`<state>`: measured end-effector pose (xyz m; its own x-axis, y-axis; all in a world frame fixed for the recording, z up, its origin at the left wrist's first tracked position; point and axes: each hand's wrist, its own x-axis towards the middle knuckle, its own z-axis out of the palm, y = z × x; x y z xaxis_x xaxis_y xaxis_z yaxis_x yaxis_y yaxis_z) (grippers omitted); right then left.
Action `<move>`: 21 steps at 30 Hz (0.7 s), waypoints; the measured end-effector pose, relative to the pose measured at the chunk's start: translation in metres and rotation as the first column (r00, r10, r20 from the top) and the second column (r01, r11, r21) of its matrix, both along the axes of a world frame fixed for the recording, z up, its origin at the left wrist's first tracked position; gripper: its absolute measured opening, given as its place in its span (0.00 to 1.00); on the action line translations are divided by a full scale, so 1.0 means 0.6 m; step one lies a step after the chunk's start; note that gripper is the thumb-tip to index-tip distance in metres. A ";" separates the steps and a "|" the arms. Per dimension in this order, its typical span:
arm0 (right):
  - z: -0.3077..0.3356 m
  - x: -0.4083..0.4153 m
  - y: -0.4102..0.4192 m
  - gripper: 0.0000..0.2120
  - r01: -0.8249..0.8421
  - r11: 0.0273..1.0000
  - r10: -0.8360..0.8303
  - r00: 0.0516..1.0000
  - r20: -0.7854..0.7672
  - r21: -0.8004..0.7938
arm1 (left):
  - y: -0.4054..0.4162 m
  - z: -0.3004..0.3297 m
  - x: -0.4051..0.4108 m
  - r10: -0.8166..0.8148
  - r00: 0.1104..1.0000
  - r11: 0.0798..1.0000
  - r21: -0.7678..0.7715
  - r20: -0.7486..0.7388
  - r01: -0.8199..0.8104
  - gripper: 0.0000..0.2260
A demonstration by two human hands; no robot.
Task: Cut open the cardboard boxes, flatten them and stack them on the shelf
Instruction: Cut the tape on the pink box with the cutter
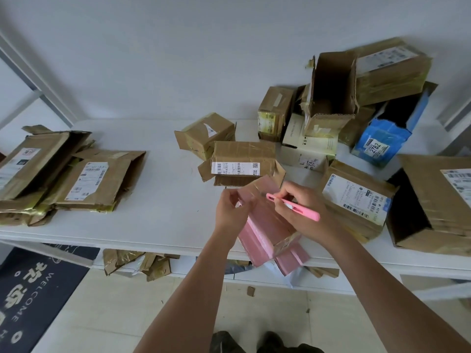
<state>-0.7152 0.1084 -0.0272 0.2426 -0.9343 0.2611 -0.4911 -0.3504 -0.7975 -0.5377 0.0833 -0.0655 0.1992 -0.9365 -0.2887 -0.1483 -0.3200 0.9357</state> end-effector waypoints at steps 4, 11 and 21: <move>-0.014 -0.030 0.026 0.07 -0.042 0.998 0.041 0.998 0.037 0.037 | -0.001 0.000 0.000 -0.002 1.000 1.000 -0.001 0.002 0.002 0.11; -0.022 -0.045 0.064 0.09 -0.049 0.999 0.048 0.997 0.059 0.016 | 0.000 0.006 0.000 0.000 1.000 1.000 0.013 0.012 0.000 0.11; -0.005 -0.056 0.100 0.13 -0.019 0.996 0.009 0.993 0.118 0.085 | 0.001 0.008 0.002 -0.006 1.000 1.000 0.031 -0.005 0.006 0.12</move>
